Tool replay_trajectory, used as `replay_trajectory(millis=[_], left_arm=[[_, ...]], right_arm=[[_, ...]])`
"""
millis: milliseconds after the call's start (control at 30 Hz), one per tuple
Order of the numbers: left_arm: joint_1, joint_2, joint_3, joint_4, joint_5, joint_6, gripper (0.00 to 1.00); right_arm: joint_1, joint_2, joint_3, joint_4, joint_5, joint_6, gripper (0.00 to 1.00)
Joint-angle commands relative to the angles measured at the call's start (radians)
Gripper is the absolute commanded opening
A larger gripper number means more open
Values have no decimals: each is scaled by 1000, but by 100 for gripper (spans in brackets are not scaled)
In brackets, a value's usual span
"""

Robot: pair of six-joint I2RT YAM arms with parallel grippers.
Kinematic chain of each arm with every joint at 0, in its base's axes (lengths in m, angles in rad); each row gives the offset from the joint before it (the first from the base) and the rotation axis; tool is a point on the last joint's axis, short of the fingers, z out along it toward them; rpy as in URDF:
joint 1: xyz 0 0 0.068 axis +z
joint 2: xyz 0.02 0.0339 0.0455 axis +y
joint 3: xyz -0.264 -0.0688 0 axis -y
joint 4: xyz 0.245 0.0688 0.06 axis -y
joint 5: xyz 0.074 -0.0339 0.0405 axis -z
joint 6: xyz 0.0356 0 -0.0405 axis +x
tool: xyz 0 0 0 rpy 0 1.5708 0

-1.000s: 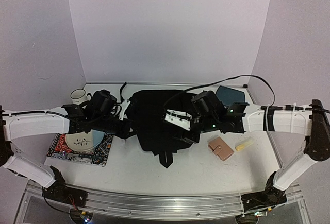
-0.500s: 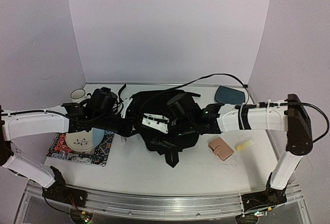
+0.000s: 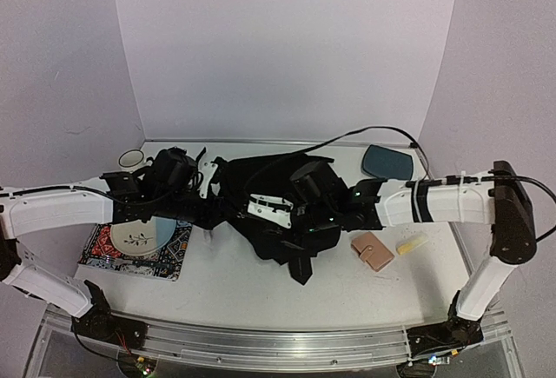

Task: Pack the student bag
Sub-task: Hold the largest pocket of the student bag, then zip the largest pocket of the bag in the student bag.

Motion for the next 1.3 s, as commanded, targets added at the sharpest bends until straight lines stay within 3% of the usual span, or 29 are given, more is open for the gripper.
replay_trajectory(millis=[0,433,700,967,1133,1267], left_arm=[[77,2,80,0,-213,26,0],[217,197,112,-4,-334,-24,0],[234,313,98,4,-418,-88,0],[171,121,131,52,35,-43,0],[26,65,173,63,155,-44,0],[-19,46,184,87,259,-64,0]], right_arm=[[4,-168,-97,-88,-5,-13,0],[4,-377,-238,-128,-9,-29,0],[3,-485,-289,-145,8,-8,0],[3,-440,-288,-133,77,30,0],[-2,-309,-250,-126,123,45,0],[-15,-245,-219,-115,152,79,0]])
